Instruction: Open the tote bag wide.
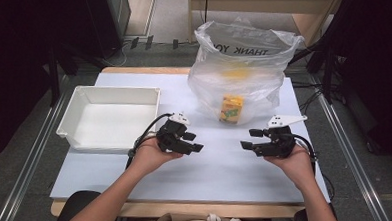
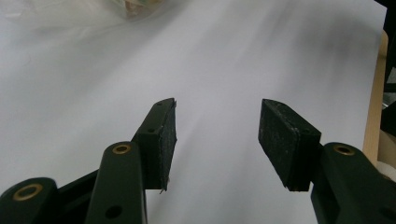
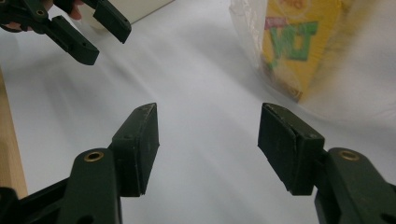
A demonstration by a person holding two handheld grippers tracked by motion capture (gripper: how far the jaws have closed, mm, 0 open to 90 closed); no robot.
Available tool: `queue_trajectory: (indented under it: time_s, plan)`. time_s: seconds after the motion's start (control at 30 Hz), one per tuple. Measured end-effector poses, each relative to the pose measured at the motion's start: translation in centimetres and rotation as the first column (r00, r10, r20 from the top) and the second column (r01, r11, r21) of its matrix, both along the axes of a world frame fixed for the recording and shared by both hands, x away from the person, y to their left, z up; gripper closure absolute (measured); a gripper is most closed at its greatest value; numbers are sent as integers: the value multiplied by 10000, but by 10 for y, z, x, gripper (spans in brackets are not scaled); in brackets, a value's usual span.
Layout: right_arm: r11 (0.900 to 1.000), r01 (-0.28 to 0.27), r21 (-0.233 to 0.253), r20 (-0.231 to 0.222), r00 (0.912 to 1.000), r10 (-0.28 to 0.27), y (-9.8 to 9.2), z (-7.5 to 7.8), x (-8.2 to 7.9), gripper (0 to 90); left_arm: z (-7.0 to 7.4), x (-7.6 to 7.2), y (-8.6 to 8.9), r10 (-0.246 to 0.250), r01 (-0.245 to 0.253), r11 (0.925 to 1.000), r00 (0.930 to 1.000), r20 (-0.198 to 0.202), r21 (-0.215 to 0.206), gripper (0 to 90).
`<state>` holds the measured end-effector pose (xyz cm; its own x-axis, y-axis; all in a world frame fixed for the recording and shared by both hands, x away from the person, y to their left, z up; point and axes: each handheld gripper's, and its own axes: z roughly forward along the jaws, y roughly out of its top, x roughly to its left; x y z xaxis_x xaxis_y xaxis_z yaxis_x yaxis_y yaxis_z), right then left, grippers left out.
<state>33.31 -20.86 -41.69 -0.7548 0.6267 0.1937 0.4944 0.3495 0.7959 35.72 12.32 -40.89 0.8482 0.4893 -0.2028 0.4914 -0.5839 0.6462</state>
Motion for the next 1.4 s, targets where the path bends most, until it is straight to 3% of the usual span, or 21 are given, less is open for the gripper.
queue_trajectory:
  time_s: [0.5,0.97,1.4]
  plan:
    - [9997,229,90,-23,9997,-228,-7,-1,2,420,0,2,1,499,-499,9987,9987,-145,-30,481]
    - [9988,422,262,-55,9991,-421,-21,-1,5,453,-1,3,2,564,-564,9984,9983,-124,-65,476]
    - [9993,336,184,-216,9992,-332,-21,-3,6,464,-2,6,4,676,-677,9977,9976,-120,-65,474]
